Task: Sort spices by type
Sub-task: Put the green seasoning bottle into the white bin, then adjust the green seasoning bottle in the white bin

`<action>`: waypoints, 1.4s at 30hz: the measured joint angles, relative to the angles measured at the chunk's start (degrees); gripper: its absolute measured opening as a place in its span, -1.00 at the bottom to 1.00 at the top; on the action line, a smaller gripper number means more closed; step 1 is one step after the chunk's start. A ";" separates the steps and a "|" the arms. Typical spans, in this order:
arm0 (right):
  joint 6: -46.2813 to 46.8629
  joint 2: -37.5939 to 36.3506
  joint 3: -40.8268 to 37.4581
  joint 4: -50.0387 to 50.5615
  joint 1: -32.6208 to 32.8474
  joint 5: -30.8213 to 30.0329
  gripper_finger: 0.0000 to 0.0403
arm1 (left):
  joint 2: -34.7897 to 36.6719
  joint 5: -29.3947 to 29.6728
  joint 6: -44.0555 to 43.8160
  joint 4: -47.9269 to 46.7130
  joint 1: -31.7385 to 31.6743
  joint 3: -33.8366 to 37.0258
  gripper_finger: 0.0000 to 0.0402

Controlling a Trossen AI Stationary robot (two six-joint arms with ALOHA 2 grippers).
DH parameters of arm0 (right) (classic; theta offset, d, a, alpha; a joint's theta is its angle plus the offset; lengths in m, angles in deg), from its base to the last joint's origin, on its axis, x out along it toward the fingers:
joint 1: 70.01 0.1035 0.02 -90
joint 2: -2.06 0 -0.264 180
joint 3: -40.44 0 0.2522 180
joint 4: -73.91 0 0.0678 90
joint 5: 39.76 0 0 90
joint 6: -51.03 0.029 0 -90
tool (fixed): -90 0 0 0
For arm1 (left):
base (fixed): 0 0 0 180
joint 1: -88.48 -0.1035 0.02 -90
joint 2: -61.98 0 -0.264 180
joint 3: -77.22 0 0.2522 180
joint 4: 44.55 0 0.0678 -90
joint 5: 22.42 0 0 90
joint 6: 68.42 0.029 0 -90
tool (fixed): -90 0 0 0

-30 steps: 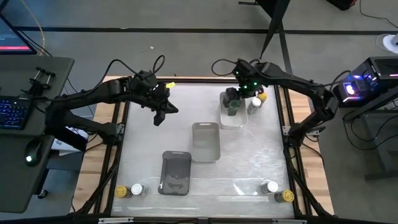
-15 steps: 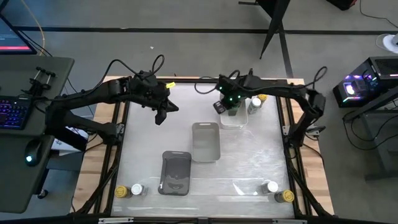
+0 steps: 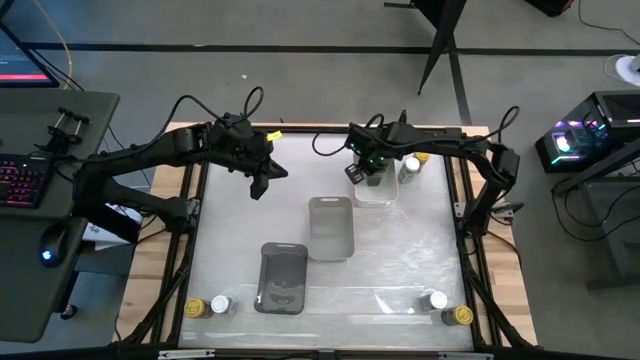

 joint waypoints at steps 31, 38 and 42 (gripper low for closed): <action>-1.49 2.37 3.52 -3.38 -10.42 -3.72 -1.00 | -0.02 1.06 -0.43 -0.17 0.02 0.00 -1.00; -1.88 2.49 3.52 -2.14 -10.37 -2.73 -1.00 | -0.02 1.06 -0.41 -0.19 0.02 0.00 -1.00; -1.92 2.45 3.52 -0.71 -10.22 -2.21 -1.00 | -0.02 1.05 0.28 -0.20 0.01 0.00 -1.00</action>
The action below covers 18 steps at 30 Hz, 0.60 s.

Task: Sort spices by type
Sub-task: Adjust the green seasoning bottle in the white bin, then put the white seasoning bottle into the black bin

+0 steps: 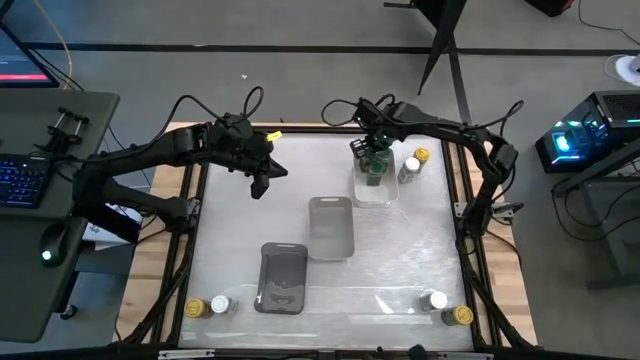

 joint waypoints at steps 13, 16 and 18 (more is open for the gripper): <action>0.04 -0.92 0.21 1.89 1.37 -1.86 -1.00 | 0.00 0.01 1.33 -0.04 -0.03 0.00 -1.00; 0.00 -2.16 2.00 2.24 0.64 -3.65 -1.00 | 0.15 0.03 2.39 -0.17 -0.03 0.00 -1.00; 0.00 -3.02 3.75 2.75 0.30 -5.23 -1.00 | 0.61 0.01 3.22 -0.61 -0.01 0.00 -1.00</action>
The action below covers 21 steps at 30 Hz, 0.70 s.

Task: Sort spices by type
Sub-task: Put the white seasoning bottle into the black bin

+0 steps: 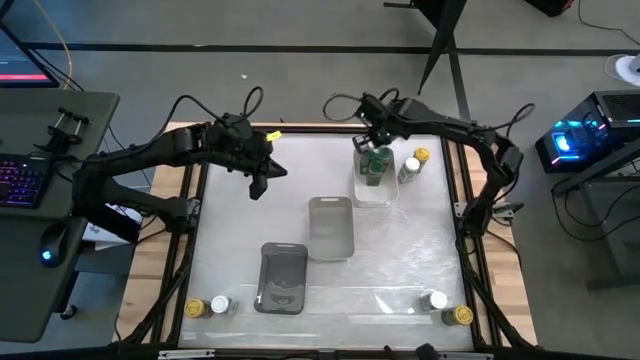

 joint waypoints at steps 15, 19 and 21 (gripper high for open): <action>-3.66 -5.23 5.80 2.76 12.11 11.81 -1.00 | 22.40 5.97 -17.61 11.83 15.07 21.63 -1.00; 2.41 -6.88 5.80 6.29 19.48 11.76 -1.00 | 25.19 4.42 -24.77 20.95 16.97 30.85 -1.00; 6.50 -7.94 5.80 8.19 23.23 10.61 -1.00 | 24.29 -0.86 -24.45 21.99 16.48 31.77 -0.96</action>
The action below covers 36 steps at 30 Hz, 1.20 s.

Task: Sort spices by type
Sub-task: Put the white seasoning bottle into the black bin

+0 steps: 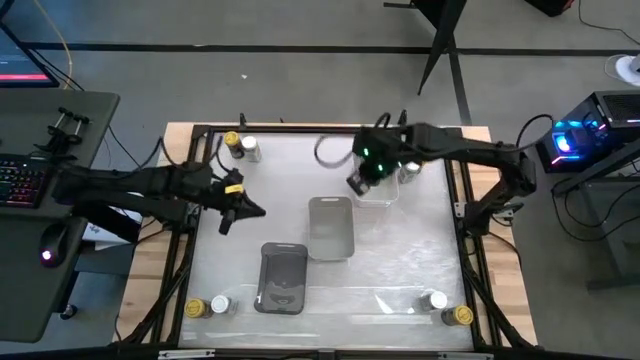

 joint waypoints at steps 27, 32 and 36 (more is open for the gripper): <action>27.53 -10.39 -3.53 21.25 30.23 -25.08 -1.00 | -39.93 -5.48 -26.23 -46.73 45.88 -35.40 0.25; 26.79 -10.37 -3.87 20.62 31.14 -24.94 -1.00 | -45.27 1.24 -25.91 -46.81 49.75 -35.40 0.25; 28.40 -10.35 -3.87 20.50 31.12 -24.92 -1.00 | -45.67 9.81 -22.20 -47.12 49.92 -35.40 0.25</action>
